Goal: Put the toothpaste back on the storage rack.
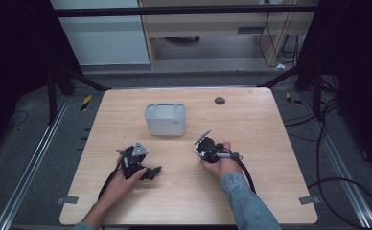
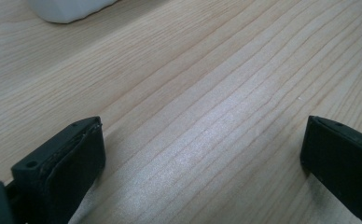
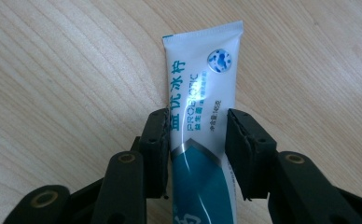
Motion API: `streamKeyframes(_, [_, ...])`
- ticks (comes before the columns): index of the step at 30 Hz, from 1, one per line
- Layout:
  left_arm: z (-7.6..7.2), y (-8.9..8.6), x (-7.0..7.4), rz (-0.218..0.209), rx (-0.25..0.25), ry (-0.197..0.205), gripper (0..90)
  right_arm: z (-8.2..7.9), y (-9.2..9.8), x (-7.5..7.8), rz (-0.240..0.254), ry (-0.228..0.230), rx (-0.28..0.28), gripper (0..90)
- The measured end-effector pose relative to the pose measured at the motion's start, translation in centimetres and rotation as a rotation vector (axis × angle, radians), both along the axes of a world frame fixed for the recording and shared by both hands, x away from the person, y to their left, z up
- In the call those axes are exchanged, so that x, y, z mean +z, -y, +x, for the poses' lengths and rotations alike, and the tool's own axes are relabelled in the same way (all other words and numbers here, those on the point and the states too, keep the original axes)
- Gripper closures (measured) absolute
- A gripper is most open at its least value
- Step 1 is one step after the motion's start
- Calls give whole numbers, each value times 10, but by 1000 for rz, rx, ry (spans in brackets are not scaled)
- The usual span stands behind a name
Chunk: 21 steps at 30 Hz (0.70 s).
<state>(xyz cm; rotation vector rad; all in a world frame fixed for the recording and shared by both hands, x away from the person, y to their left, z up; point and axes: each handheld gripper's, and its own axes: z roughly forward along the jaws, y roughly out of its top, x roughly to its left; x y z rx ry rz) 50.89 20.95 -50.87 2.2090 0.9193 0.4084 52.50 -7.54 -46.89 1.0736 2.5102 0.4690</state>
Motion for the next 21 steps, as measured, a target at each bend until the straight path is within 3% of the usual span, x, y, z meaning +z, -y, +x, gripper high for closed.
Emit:
streamKeyframes(9, [0, 0, 0, 0, 0, 0, 0, 4, 0, -1, -12, -4, -9, 617])
streamKeyframes(21, [0, 0, 0, 1, -2, 0, 0, 16, 9, 0, 47, -61, -37, 645])
